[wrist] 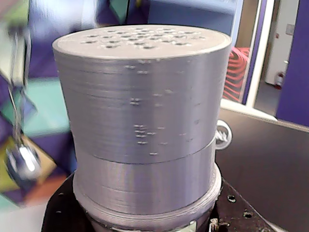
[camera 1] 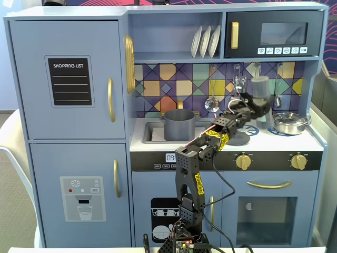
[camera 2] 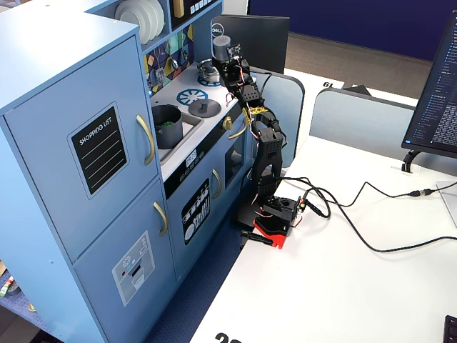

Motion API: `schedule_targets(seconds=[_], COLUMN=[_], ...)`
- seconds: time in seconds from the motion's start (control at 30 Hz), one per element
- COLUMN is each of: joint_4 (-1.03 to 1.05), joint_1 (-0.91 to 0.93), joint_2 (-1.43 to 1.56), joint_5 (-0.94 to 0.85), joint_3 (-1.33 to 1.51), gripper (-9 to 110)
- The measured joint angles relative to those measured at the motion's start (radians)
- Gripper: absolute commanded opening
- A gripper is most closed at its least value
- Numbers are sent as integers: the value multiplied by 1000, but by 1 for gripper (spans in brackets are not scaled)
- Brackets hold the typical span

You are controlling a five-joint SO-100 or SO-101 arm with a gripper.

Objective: Put salt in the gray recipient

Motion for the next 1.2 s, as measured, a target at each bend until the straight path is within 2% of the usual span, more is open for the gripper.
schedule_targets(seconds=[1.03,1.1,1.2], joint_4=[-167,-169,-169], joint_1=[31,31,38], joint_2=[-72,-72,-72], joint_5=[132,132,181], joint_3=[193,193,193], gripper=[1,11,45])
